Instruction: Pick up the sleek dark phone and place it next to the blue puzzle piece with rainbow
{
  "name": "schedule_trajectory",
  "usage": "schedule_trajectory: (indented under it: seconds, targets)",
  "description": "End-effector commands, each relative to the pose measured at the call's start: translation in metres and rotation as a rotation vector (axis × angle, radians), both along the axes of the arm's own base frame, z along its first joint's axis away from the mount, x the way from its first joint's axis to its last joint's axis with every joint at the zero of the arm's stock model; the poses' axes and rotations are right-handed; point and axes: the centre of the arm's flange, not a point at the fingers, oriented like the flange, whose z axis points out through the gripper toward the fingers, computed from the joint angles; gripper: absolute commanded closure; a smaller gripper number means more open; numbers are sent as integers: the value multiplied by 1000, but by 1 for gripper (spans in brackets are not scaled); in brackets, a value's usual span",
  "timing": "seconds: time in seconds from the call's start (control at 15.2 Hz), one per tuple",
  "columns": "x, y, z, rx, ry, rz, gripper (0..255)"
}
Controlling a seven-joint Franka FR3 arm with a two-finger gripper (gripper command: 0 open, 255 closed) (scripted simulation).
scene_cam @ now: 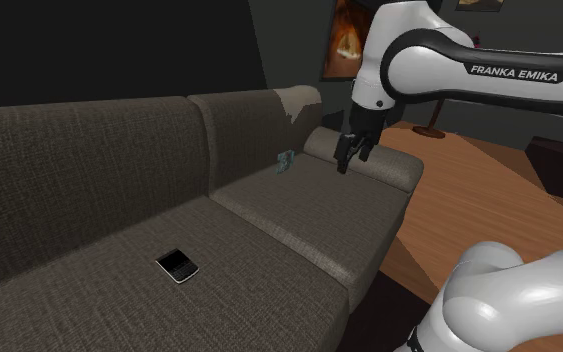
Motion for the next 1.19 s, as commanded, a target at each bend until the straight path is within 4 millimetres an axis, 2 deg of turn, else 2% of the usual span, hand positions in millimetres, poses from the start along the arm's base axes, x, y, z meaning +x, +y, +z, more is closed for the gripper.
schedule_trajectory:
  seconds: [0.0, 1.12]
  targets:
    - [0, 0, 0, 0, 0, 0, 0]
    - [106, 156, -109, 73, 34, -16, 0]
